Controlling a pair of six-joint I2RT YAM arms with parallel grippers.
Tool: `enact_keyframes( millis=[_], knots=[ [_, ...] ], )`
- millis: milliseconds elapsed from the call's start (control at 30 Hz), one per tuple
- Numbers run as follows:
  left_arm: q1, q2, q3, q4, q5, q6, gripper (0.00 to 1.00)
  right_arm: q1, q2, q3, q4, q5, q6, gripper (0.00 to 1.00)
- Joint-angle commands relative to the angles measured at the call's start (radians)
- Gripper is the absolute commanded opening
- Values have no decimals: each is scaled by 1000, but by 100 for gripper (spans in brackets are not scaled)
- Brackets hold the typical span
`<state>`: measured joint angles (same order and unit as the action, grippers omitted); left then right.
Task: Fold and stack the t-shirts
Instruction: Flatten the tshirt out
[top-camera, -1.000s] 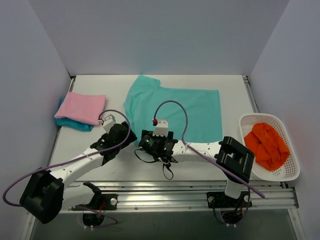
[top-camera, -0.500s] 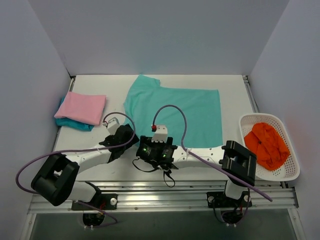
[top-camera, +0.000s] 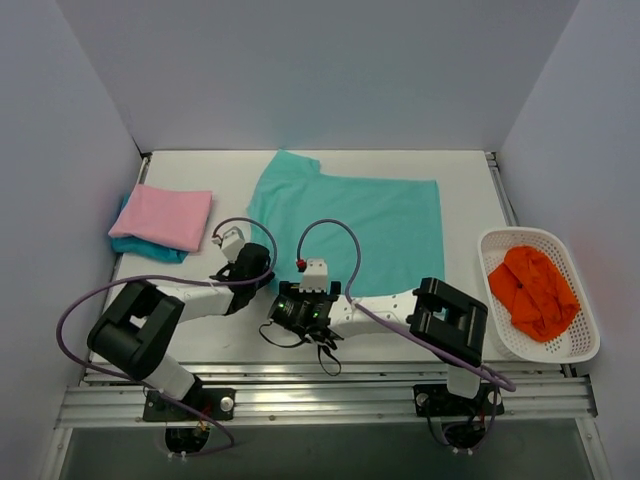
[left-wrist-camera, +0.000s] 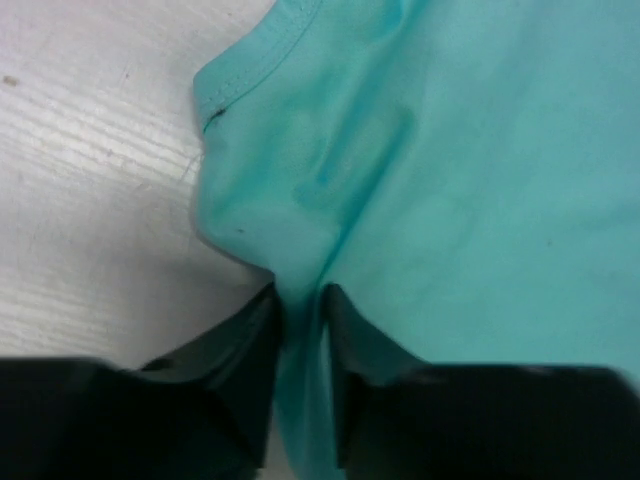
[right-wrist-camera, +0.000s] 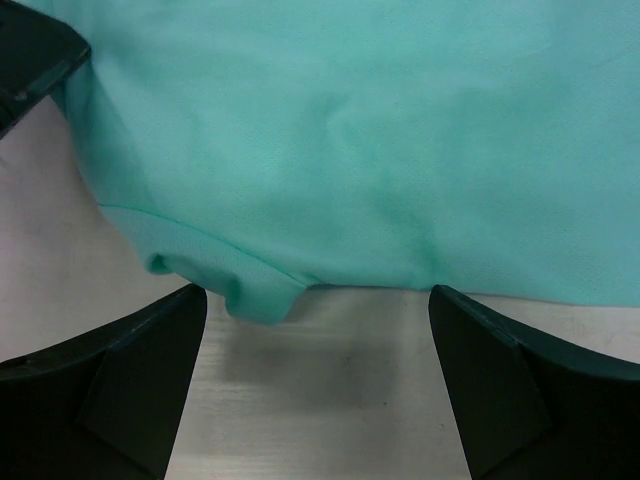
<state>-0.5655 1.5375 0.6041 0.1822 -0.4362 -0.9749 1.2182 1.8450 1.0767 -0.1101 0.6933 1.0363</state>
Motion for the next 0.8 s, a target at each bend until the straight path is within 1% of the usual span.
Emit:
enact_keyframes(
  millis=[0,67,167,233,300,333,367,400,433,467,533,600,700,733,767],
  knots=[
    [27,82,31,31,54,25,27,-2,-56,29,-60,63,19,88],
    [36,127,48,39,63,31,3,0,-93,25,-83,71,22,88],
    [41,148,68,57,80,53,2,6,-150,11,-111,81,33,88],
    [41,133,82,51,94,68,2,13,-188,-1,-114,80,37,88],
    [41,87,115,-25,116,102,2,21,-205,-8,-115,78,41,88],
    [44,73,190,-70,128,122,2,23,-214,-8,-118,78,42,88],
    [44,50,235,-172,137,154,2,29,-219,-8,-123,80,44,88],
    [46,41,278,-228,149,177,2,30,-221,-8,-125,80,48,88],
    [46,36,360,-259,172,197,2,30,-225,-9,-128,83,50,88],
    [46,32,400,-329,195,212,2,30,-228,-14,-128,90,51,88],
    [44,30,460,-355,217,226,4,30,-231,-14,-131,100,54,88],
    [47,38,519,-349,252,232,9,29,-237,-14,-154,124,62,89],
    [55,113,621,-329,300,243,16,21,-254,-21,-172,147,65,89],
    [59,183,660,-334,318,249,28,18,-266,-23,-181,150,65,89],
    [67,225,745,-345,335,268,37,15,-274,-26,-184,153,65,89]
  ],
)
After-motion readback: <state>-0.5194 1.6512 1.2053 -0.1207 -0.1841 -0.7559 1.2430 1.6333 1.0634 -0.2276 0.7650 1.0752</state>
